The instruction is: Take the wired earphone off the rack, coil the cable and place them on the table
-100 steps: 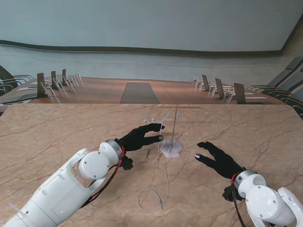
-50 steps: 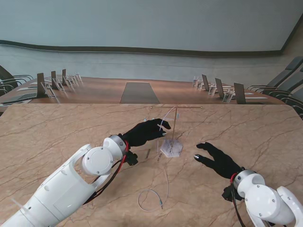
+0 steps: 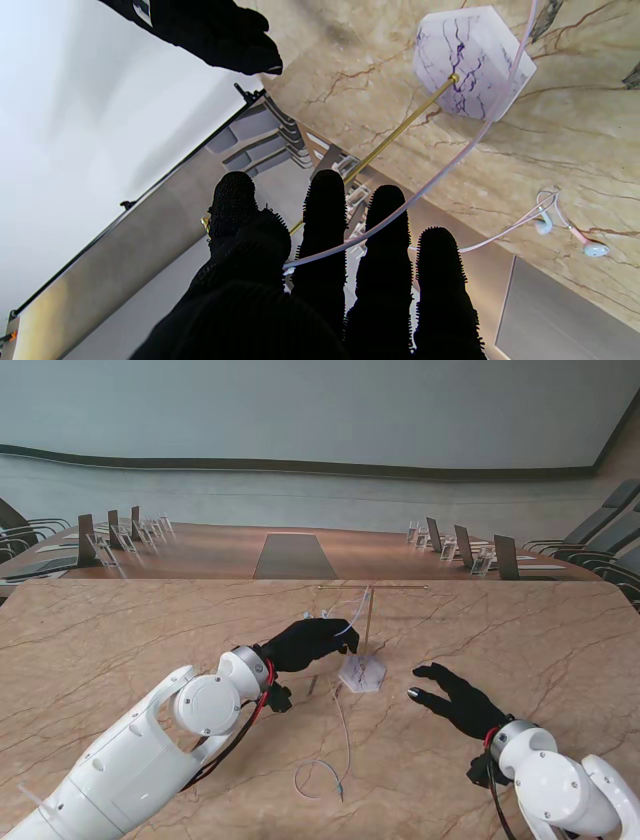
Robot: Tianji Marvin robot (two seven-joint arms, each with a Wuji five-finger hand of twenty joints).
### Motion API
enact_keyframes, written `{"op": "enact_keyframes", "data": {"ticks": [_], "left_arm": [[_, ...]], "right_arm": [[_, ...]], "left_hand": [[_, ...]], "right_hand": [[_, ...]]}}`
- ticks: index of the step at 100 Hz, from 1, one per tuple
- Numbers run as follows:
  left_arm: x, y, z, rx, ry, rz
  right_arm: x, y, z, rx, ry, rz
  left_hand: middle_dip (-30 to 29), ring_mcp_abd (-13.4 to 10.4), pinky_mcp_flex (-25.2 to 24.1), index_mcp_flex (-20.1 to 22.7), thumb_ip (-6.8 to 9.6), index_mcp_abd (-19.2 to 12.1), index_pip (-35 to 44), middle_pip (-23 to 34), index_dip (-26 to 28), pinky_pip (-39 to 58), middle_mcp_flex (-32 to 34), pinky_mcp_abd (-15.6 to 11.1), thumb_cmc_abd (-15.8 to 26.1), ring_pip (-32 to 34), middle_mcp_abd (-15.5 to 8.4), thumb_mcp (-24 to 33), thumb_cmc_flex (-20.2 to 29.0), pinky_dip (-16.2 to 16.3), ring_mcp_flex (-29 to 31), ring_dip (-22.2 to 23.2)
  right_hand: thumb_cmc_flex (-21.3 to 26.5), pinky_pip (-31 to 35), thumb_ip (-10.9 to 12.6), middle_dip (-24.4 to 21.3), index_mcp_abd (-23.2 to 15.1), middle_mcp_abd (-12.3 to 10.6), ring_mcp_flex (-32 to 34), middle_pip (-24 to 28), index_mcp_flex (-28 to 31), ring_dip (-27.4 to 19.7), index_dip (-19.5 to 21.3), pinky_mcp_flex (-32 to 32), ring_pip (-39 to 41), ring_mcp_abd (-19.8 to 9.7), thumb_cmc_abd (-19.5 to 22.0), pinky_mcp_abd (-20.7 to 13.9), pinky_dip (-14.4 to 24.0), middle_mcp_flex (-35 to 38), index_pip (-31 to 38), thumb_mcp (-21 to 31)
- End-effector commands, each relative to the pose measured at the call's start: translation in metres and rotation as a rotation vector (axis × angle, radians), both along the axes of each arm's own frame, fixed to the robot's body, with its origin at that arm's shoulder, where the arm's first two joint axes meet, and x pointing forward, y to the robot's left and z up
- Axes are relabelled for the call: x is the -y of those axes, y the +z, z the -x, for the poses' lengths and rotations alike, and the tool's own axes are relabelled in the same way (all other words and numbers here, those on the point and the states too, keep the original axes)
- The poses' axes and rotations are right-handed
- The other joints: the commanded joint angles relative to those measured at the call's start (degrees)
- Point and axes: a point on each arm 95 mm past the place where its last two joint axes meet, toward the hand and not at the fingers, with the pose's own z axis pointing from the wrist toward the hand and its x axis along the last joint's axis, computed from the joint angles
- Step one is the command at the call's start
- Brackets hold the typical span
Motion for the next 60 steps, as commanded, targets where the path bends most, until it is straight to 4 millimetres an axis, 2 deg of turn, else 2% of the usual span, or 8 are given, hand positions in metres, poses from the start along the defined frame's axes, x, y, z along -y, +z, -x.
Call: {"op": "enact_keyframes", "data": {"ticks": [1, 18, 32, 55, 60], "left_arm": [[0.002, -0.001, 0.006, -0.013, -0.020, -0.011], [0.003, -0.004, 0.011, -0.027, -0.031, -0.027], [0.003, -0.010, 0.018, -0.048, -0.036, -0.047], [0.004, -0.020, 0.025, -0.078, -0.044, -0.082], [0.005, -0.022, 0.027, -0.080, -0.045, -0.085]], "right_arm": [[-0.003, 0.000, 0.002, -0.003, 0.004, -0.002], [-0.005, 0.000, 0.002, -0.005, 0.006, -0.002], [-0.006, -0.001, 0.002, -0.008, 0.008, -0.001], [-0.009, 0.000, 0.001, -0.008, 0.018, 0.000], [-0.010, 0.001, 0.001, -0.010, 0.018, -0.001]], "left_hand": [[1.2, 0.0, -0.3, 3.1, 0.26, 1.4, 11.3, 1.2, 3.8, 1.1, 0.7, 0.5, 2.5, 0.5, -0.1, 1.1, 4.0, -0.5, 1.1, 0.0], [0.2, -0.1, -0.6, 2.5, 0.08, 2.8, 17.6, 1.6, 11.4, 0.7, 0.6, 0.4, 2.9, 0.2, 0.0, 1.9, 4.0, -0.6, 0.9, -0.3], [-0.4, -0.3, -0.8, 2.7, 0.01, 2.7, 18.1, 2.3, 16.6, 0.3, 0.4, 0.2, 3.3, -0.1, -0.2, 2.2, 4.0, -0.7, 0.5, -0.5], [-0.5, -0.9, -1.3, 2.5, -0.06, 2.4, 18.2, 1.9, 20.9, -0.6, -0.4, -0.3, 3.6, -1.6, -0.2, 2.7, 4.0, -1.0, -0.8, -1.3], [-0.7, -1.2, -1.3, 2.7, -0.14, 2.6, 18.0, 1.5, 21.8, -1.2, -0.5, -0.5, 3.5, -2.9, -0.1, 2.9, 4.0, -1.3, -1.1, -2.1]], "right_hand": [[1.5, 0.9, -0.7, 0.6, -0.4, 0.6, -1.9, -0.5, -1.9, 0.1, -0.8, -0.9, -0.4, -0.4, 2.2, -1.3, 1.3, -1.4, 1.1, -1.1], [1.8, 0.9, -0.6, 0.6, -0.3, 0.5, -1.9, -0.4, -2.0, 0.1, -1.5, -0.9, -0.4, -0.4, 2.3, -1.3, 1.3, -1.4, 2.0, -1.2], [2.0, 0.9, -0.6, 0.6, -0.3, 0.6, -1.9, -0.4, -2.1, 0.1, -2.1, -0.9, -0.4, -0.4, 2.3, -1.3, 1.3, -1.3, 2.6, -1.4], [2.3, 0.9, -0.5, 0.6, -0.3, 0.8, -1.8, -0.3, -2.2, 0.2, -2.9, -0.9, -0.3, -0.2, 2.3, -1.2, 1.4, -1.1, 3.3, -1.6], [2.8, 3.2, -0.4, 1.2, -0.1, 1.4, -2.0, 0.5, -2.5, 3.1, -4.5, -1.7, 0.5, 1.1, 2.2, -0.6, 3.7, -0.7, 4.9, -2.1]]}}
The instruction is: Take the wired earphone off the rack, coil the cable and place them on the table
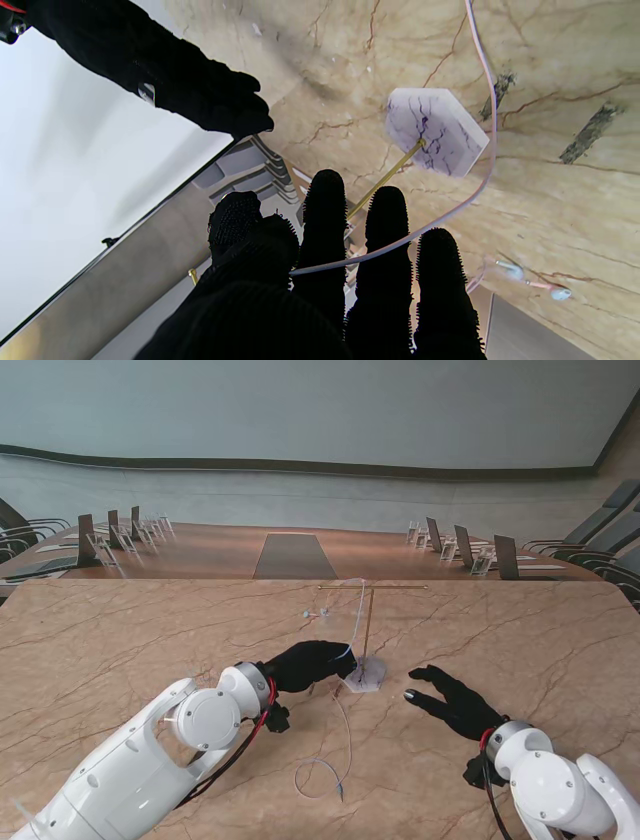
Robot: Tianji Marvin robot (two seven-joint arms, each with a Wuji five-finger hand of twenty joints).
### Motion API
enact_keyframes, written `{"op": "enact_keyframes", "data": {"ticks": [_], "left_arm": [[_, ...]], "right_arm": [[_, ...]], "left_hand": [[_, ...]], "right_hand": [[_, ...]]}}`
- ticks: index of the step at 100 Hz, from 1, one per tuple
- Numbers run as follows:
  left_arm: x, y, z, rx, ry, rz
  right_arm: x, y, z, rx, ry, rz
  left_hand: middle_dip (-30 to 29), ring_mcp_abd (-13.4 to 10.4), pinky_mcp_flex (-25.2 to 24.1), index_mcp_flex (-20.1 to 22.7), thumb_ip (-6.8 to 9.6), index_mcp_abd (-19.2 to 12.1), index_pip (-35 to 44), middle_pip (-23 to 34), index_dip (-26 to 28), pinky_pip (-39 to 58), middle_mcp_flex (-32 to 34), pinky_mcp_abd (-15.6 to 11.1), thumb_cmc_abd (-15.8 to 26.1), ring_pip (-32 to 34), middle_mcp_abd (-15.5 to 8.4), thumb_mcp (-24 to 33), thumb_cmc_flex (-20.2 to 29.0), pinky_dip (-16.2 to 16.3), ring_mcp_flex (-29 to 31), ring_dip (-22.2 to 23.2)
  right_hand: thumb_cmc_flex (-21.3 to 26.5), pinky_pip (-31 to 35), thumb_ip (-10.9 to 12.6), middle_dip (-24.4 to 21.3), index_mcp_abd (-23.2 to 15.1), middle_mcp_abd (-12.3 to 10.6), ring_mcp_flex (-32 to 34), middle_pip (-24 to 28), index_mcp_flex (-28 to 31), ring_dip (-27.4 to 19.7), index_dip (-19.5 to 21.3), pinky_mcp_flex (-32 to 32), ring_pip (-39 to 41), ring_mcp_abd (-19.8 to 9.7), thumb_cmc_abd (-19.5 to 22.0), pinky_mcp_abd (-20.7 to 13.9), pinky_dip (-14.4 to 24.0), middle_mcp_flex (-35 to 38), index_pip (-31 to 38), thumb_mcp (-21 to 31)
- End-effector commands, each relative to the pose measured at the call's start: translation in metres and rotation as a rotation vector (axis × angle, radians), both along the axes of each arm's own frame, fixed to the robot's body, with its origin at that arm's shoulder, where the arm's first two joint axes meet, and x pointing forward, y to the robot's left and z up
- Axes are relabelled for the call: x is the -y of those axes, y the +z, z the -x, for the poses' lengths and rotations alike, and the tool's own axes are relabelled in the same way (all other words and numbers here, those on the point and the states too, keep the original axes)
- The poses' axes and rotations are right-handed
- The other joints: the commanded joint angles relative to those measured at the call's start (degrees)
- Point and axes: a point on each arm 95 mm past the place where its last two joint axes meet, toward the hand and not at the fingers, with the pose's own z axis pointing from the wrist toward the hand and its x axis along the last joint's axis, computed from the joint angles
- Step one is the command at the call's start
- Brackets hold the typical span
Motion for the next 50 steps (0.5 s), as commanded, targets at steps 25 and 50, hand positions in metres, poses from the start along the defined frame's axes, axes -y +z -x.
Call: {"op": "enact_keyframes", "data": {"ticks": [25, 50], "left_arm": [[0.007, -0.018, 0.014, -0.051, -0.011, -0.021], [0.010, -0.026, 0.020, -0.081, -0.023, -0.026]], "right_arm": [[-0.009, 0.003, 0.001, 0.000, 0.017, 0.001], [-0.012, 0.005, 0.000, 0.015, 0.038, 0.014]], "left_hand": [[0.2, -0.8, 0.3, 2.3, -0.47, 1.7, 3.3, 1.4, 4.8, 9.3, -0.9, -0.6, 3.7, 1.6, -0.7, 0.3, 3.2, 6.5, -1.7, 1.4], [0.8, 1.3, 1.6, 1.9, -0.41, 2.2, 3.2, 3.3, 5.6, 21.4, -1.4, -1.2, 4.0, 13.0, 0.2, 0.5, 3.2, 17.5, -2.1, 13.3]], "right_hand": [[2.4, 10.3, -0.3, -0.5, -0.5, 2.6, -1.6, 3.1, -1.7, 10.9, -4.3, -4.2, 3.5, 5.3, 1.6, 3.8, 11.4, 0.2, 2.0, -2.4], [2.5, 16.9, -0.2, 2.1, -0.1, 5.9, -0.2, 12.4, -1.8, 14.2, -4.4, -1.2, 16.0, 11.1, 1.1, 10.0, 14.2, 1.0, 4.5, -1.7]]}}
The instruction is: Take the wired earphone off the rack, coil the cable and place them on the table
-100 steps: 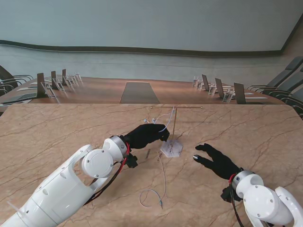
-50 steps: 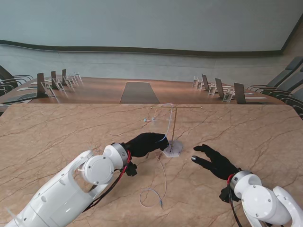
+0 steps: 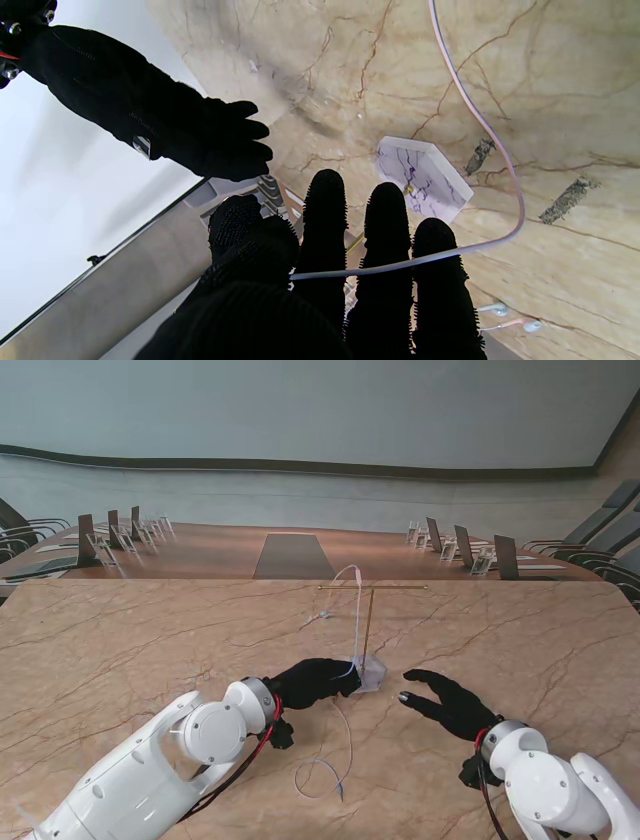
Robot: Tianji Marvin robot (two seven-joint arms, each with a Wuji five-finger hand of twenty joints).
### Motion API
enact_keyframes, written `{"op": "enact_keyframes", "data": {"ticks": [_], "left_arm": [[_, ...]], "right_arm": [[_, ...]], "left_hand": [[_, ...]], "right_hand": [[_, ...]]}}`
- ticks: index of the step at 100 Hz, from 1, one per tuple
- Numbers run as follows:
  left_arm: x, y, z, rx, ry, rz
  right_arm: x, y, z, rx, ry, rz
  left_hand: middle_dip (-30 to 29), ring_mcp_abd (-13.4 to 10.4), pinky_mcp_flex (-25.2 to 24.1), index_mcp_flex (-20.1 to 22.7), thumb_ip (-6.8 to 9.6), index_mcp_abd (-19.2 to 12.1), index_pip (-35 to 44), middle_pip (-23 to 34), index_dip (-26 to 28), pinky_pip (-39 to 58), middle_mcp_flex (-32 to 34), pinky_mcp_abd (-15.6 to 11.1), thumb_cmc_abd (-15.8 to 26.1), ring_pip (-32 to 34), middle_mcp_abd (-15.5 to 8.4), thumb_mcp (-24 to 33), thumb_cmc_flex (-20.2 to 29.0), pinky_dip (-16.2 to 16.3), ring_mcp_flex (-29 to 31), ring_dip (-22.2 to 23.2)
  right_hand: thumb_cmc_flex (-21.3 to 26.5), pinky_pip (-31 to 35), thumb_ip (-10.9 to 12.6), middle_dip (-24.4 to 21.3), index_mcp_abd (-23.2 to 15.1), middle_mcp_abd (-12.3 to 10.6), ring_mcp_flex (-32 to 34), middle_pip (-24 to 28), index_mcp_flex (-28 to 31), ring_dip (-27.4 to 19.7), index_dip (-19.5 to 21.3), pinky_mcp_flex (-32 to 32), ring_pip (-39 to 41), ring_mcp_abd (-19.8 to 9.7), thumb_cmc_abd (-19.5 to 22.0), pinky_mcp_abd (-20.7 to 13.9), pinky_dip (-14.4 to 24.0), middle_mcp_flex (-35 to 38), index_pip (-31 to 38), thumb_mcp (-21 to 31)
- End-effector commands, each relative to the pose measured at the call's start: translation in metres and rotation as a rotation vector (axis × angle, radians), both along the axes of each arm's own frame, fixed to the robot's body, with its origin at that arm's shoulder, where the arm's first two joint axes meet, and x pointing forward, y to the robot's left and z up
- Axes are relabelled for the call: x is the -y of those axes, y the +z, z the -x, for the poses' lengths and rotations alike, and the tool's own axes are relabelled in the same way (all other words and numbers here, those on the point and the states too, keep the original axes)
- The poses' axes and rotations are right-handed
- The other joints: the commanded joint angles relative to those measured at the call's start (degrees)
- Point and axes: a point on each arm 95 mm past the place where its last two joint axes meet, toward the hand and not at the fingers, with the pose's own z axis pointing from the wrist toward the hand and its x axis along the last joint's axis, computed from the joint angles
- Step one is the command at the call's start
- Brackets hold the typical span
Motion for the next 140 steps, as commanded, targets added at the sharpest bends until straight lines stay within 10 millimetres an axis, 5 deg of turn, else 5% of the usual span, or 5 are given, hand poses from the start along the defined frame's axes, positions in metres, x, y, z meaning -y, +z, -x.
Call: {"op": "enact_keyframes", "data": {"ticks": [1, 28, 54, 77, 140], "left_arm": [[0.002, -0.007, 0.006, -0.024, -0.009, -0.008], [0.000, -0.013, 0.011, -0.027, -0.008, -0.016], [0.004, -0.020, 0.016, -0.044, -0.026, -0.028], [0.007, -0.028, 0.021, -0.056, -0.037, -0.042], [0.011, -0.038, 0.033, -0.084, -0.096, -0.115]], "right_arm": [[-0.004, 0.003, 0.000, 0.012, 0.019, -0.001], [-0.009, 0.007, -0.005, 0.041, 0.044, -0.001], [-0.018, 0.017, -0.012, 0.094, 0.102, -0.007], [-0.026, 0.029, -0.018, 0.144, 0.161, -0.017], [-0.055, 0.042, -0.045, 0.189, 0.228, -0.102]], "left_hand": [[1.1, 0.9, 0.0, 1.9, -0.43, 2.0, 3.2, 2.2, 2.0, 4.0, -1.4, -1.2, 3.9, 2.1, 0.1, 0.3, 3.2, 2.9, -1.2, 2.9], [2.7, 2.5, 5.9, 2.1, -0.40, 2.2, 3.4, 3.1, 2.0, 15.7, -1.2, -6.7, 3.8, 7.5, 1.1, 0.6, 3.2, 18.4, -1.6, 8.4], [2.9, 2.4, 5.5, 2.0, -0.42, 2.3, 3.3, 3.4, 2.0, 14.5, -1.1, -6.4, 3.8, 7.7, 1.0, 0.6, 3.2, 18.9, -1.6, 8.5], [2.9, 2.3, 5.1, 2.0, -0.41, 2.2, 3.2, 3.4, 1.9, 13.6, -1.2, -6.1, 3.7, 7.5, 1.1, 0.7, 3.2, 18.3, -1.6, 8.3], [3.7, 1.3, 3.2, 2.0, -0.54, 2.2, 3.3, 2.8, 1.8, 10.7, -1.4, -5.1, 3.5, 5.9, 0.5, 0.8, 3.2, 13.2, -1.9, 6.8]], "right_hand": [[0.3, 2.3, -0.2, 1.5, -0.2, 0.7, 0.3, 2.2, -1.2, 1.3, -0.8, 0.6, 3.3, 1.3, 1.1, 0.6, 1.6, 0.4, 1.3, -0.7], [1.0, 6.8, -0.2, 4.9, 0.5, 3.2, 2.2, 10.7, -1.1, 3.7, -1.6, 2.3, 10.5, 4.1, 0.5, 3.4, 2.1, 0.7, 5.8, -0.5], [3.5, 10.3, -0.1, 8.6, -0.1, 0.6, 3.6, 19.9, -1.2, 4.5, -1.6, 2.8, 12.6, 4.1, -2.2, 4.2, 1.7, 1.8, 10.7, 0.2], [3.5, 13.8, -0.2, 10.0, 2.1, 4.8, 4.7, 24.6, -1.6, 5.8, -2.5, 3.4, 15.7, 4.4, -3.6, 4.6, 0.8, 0.6, 11.3, 0.8], [7.1, 20.5, -0.3, 10.7, 2.7, 5.6, 5.3, 27.6, -1.5, 7.2, 0.4, 4.0, 19.4, 4.5, -6.9, 6.1, 0.0, 0.2, 8.1, 3.0]]}}
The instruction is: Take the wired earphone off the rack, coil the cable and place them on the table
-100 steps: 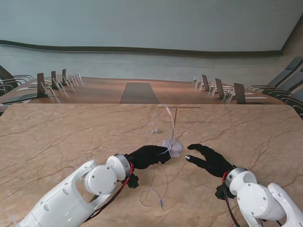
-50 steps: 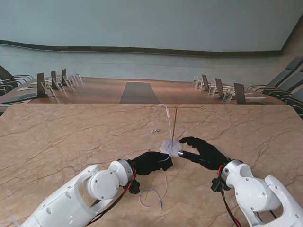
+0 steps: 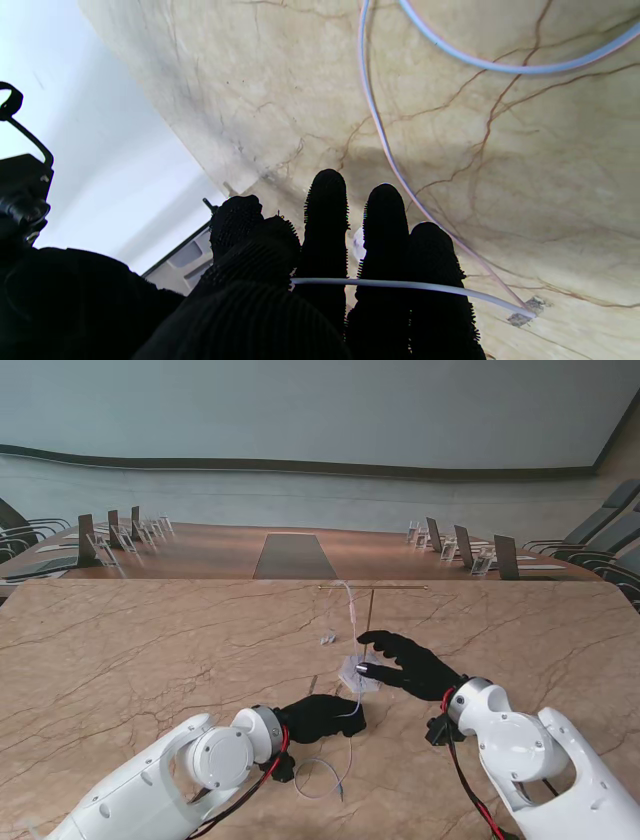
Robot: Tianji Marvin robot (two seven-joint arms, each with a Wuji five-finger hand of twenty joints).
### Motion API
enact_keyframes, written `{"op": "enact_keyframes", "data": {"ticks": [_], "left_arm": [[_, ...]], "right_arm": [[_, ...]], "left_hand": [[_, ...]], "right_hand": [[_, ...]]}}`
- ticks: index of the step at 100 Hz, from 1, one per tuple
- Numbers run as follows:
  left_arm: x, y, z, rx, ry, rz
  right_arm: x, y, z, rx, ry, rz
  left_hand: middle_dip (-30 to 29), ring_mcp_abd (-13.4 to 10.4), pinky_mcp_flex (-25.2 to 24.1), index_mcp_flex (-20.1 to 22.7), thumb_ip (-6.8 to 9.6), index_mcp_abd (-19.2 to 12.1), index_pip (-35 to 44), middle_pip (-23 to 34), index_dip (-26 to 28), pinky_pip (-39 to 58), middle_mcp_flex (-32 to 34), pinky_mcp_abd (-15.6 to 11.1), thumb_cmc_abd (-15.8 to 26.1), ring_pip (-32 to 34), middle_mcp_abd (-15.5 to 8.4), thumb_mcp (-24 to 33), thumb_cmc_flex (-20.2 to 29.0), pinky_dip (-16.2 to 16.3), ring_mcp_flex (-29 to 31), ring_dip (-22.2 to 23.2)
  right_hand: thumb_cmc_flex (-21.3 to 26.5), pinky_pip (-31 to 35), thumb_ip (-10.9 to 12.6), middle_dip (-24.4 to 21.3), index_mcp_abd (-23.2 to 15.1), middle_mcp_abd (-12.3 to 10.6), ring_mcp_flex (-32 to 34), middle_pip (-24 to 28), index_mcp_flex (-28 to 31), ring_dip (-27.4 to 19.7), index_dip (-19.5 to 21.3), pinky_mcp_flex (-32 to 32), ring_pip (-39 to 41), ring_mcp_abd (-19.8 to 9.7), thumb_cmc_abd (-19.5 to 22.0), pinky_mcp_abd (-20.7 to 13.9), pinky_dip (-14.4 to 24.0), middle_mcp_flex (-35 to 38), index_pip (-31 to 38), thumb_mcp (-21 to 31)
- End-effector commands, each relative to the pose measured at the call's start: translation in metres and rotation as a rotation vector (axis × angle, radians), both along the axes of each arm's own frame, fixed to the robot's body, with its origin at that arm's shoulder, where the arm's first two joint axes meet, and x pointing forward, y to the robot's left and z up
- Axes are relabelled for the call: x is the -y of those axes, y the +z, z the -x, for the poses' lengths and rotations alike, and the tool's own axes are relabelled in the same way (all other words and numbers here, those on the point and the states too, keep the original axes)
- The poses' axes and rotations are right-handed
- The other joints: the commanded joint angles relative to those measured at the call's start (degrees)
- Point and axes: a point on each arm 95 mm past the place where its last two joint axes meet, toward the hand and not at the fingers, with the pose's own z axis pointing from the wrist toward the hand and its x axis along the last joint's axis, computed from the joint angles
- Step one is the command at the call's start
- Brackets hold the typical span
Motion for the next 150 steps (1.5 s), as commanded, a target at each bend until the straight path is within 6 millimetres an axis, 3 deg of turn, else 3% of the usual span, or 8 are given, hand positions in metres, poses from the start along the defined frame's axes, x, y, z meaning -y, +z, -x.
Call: {"op": "enact_keyframes", "data": {"ticks": [1, 69, 89, 98, 104, 113, 139, 150], "left_arm": [[0.001, -0.002, 0.004, -0.011, -0.010, -0.009], [0.015, -0.007, 0.014, -0.051, -0.096, -0.052], [0.014, -0.008, 0.013, -0.058, -0.096, -0.064], [0.014, -0.008, 0.013, -0.061, -0.096, -0.067], [0.014, -0.008, 0.013, -0.063, -0.097, -0.068], [0.014, -0.008, 0.014, -0.064, -0.096, -0.072], [0.014, -0.007, 0.014, -0.069, -0.094, -0.077], [0.014, -0.007, 0.014, -0.073, -0.094, -0.078]], "right_arm": [[-0.004, 0.003, 0.000, 0.020, 0.009, -0.003], [-0.020, 0.012, -0.019, 0.019, 0.026, -0.055], [-0.023, 0.012, -0.025, 0.031, 0.009, -0.084], [-0.025, 0.012, -0.026, 0.032, 0.009, -0.091], [-0.026, 0.012, -0.027, 0.031, 0.008, -0.105], [-0.026, 0.013, -0.029, 0.042, 0.009, -0.105], [-0.030, 0.011, -0.030, 0.050, 0.009, -0.099], [-0.031, 0.008, -0.031, 0.062, 0.001, -0.097]], "left_hand": [[1.0, 1.0, -1.1, 2.0, -0.54, 1.6, 3.3, 1.3, 1.1, -0.3, -1.4, -2.4, 3.6, -0.1, -0.3, 0.2, 3.2, -0.7, -1.5, -0.5], [0.8, 0.3, -1.9, 2.0, -0.59, 1.5, 3.2, 0.6, 1.1, -1.2, -1.4, -1.8, 3.5, -1.6, -0.6, 0.1, 3.2, -4.9, -1.4, -1.9], [0.7, 0.2, -2.0, 2.0, -0.60, 1.6, 3.1, 0.5, 1.0, -1.0, -1.4, -1.8, 3.4, -1.8, -0.4, 0.2, 3.2, -5.2, -1.4, -2.1], [0.7, 0.1, -2.0, 2.0, -0.61, 1.6, 3.0, 0.5, 0.9, -1.1, -1.4, -1.8, 3.5, -1.9, -0.6, 0.2, 3.2, -5.4, -1.4, -2.2], [0.7, 0.1, -2.0, 2.0, -0.62, 1.6, 3.0, 0.4, 0.9, -1.1, -1.4, -1.7, 3.4, -2.0, -0.5, 0.2, 3.2, -5.4, -1.4, -2.3], [0.7, 0.1, -2.1, 2.0, -0.63, 1.6, 3.0, 0.4, 0.9, -1.1, -1.4, -1.7, 3.4, -2.1, -0.5, 0.2, 3.2, -5.5, -1.4, -2.4], [0.7, 0.1, -2.1, 1.9, -0.65, 1.5, 2.8, 0.3, 0.7, -1.4, -1.4, -1.7, 3.4, -2.3, -0.5, 0.1, 3.2, -5.9, -1.4, -2.6], [0.7, 0.0, -2.1, 1.8, -0.68, 1.5, 2.4, 0.2, 0.5, -1.3, -1.5, -1.7, 3.3, -2.4, -0.6, 0.0, 3.2, -5.9, -1.4, -2.6]], "right_hand": [[2.3, 2.6, -0.4, 0.9, 0.4, 0.7, 1.4, 1.5, -0.9, 0.8, 0.9, 0.5, 1.2, -0.2, -2.5, 0.4, 0.0, -1.0, 0.6, 0.5], [6.5, 6.5, 0.4, 0.5, 2.5, 2.2, 1.6, 1.3, -1.0, 0.8, -1.0, 0.0, 2.5, 0.5, -0.8, 0.8, -1.2, -1.1, -2.3, -0.7], [12.3, 8.1, 1.0, 1.6, -1.6, 1.7, 3.7, 4.2, -0.5, 1.3, 2.8, 0.7, 4.2, 1.0, 1.7, 1.4, -1.7, 0.5, 7.4, -0.9], [16.2, 9.2, 1.2, 1.8, -6.0, 1.6, 4.5, 4.4, 0.4, 1.0, 3.6, 0.8, 4.7, 1.1, 6.4, 1.5, -2.3, 2.4, 14.5, -2.5], [20.8, 9.6, 1.7, 2.0, -8.8, 1.5, 4.6, 4.0, 1.0, 0.8, -0.6, 0.5, 4.6, 1.0, 8.7, 1.4, -3.1, 3.1, 17.5, -5.9], [23.8, 10.4, 1.1, 2.2, -10.6, 1.6, 5.9, 4.1, 2.7, 0.9, -6.9, 1.2, 5.0, 1.3, 7.6, 1.9, -3.2, 5.1, 22.9, -5.0], [28.1, 11.8, 1.0, 2.7, -12.6, 1.9, 8.2, 5.2, 6.7, 1.0, -5.2, 2.5, 5.9, 1.8, 3.2, 2.6, -3.5, 8.0, 30.0, -1.7], [26.2, 14.1, -0.4, 3.5, -13.1, 1.9, 9.9, 6.4, 9.1, 0.9, -2.8, 3.4, 6.7, 2.0, -0.4, 3.3, -4.8, 10.1, 32.7, 7.6]]}}
